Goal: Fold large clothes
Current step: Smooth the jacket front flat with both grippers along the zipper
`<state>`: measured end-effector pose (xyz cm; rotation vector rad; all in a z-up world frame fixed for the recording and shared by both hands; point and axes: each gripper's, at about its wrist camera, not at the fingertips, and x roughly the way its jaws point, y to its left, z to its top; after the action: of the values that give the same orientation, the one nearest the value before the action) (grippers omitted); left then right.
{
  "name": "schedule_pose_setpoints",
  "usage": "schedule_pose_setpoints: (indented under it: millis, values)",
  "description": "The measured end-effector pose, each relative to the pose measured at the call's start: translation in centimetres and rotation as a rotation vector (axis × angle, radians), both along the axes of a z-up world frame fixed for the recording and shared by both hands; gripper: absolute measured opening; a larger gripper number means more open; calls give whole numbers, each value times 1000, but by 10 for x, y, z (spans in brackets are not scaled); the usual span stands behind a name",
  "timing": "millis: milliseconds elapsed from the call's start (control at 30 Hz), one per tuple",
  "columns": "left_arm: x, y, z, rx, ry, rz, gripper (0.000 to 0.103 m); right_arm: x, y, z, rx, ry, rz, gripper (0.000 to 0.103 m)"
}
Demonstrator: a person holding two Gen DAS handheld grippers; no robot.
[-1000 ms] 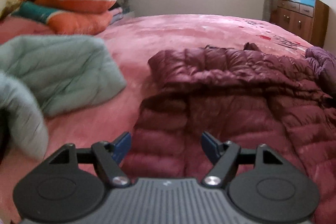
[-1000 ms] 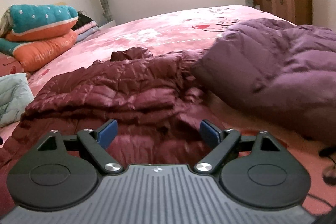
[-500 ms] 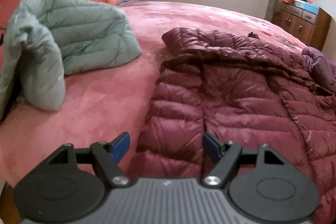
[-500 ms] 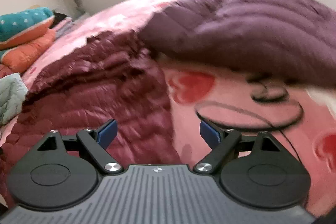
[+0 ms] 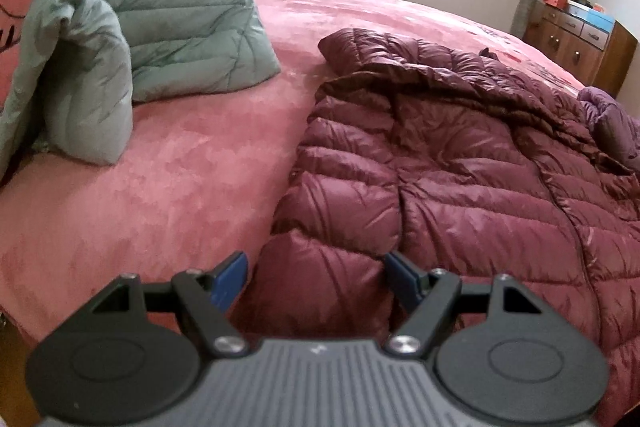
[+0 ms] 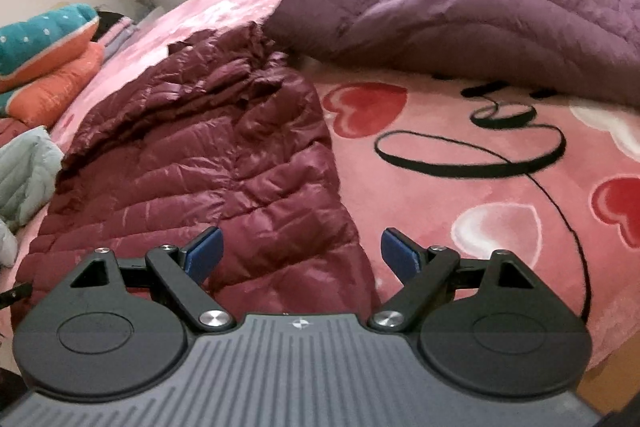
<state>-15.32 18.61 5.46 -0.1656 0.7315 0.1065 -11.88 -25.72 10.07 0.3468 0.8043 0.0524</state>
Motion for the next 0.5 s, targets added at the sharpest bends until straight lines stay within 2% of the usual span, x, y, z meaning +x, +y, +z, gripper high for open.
schedule_pose_setpoints:
  millis: [167,233,367,500]
  values:
    - [0,6,-5,-40,16,14,76,6,-6,-9,11,83,-37,103]
    - [0,7,-6,-54,19,19,76,10,-3,-14,12,131,-13,103]
    - [2,8,-9,-74,32,21,80,8,8,-17,-31,160,48,103]
    - [2,7,-12,-84,43,13,83,7,13,-20,-14,187,91,103]
